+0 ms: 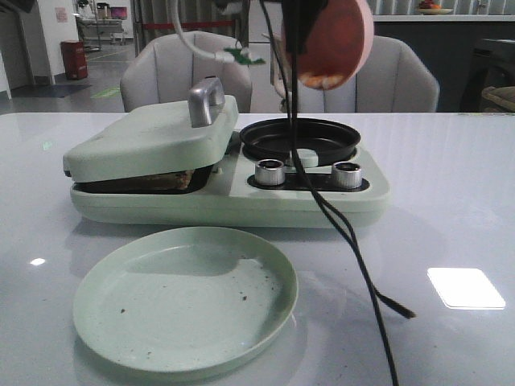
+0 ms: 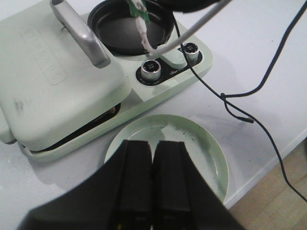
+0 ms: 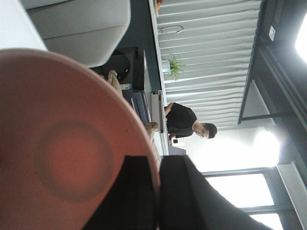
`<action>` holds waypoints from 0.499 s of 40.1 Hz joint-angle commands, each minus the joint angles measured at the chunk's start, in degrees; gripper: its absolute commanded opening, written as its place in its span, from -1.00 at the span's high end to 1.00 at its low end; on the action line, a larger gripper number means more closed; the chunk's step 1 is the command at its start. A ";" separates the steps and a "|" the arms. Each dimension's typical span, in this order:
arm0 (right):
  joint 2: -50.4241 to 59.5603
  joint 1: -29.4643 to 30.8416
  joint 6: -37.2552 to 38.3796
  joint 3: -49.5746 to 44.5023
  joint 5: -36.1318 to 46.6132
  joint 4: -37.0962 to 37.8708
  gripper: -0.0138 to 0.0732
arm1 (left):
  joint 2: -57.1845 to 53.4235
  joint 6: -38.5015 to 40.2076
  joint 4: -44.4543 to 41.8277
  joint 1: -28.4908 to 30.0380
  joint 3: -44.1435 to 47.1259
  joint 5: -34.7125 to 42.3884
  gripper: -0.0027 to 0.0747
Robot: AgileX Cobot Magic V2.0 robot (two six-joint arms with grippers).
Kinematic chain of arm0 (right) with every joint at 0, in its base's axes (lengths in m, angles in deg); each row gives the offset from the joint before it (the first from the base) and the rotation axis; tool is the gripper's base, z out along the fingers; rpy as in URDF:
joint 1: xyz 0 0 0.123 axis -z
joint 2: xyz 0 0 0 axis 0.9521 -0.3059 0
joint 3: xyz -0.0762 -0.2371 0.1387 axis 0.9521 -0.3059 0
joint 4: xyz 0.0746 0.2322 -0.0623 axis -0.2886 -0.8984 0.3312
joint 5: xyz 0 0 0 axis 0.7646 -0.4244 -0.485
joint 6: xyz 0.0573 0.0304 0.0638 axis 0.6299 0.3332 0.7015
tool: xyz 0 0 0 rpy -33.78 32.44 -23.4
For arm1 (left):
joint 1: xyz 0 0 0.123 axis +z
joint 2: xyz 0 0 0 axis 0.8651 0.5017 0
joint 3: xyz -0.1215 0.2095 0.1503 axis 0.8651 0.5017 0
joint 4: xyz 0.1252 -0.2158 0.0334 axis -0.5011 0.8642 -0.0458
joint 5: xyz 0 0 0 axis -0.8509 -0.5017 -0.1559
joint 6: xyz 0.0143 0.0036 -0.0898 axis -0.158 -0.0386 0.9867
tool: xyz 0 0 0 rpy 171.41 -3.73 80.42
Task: Make breakfast with bread and shrimp
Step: 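Tilt the pink bowl over the frying pan to pour the shrimp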
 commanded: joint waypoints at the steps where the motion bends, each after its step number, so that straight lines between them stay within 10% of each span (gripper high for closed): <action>1: 5.50 -0.11 0.30 2.28 -2.66 7.41 0.58 | -0.82 0.55 1.00 -0.33 -1.56 4.26 0.67; 20: 8.77 -0.18 3.80 3.16 -3.04 5.45 0.58 | -0.82 0.55 1.00 -0.33 -1.56 4.26 0.67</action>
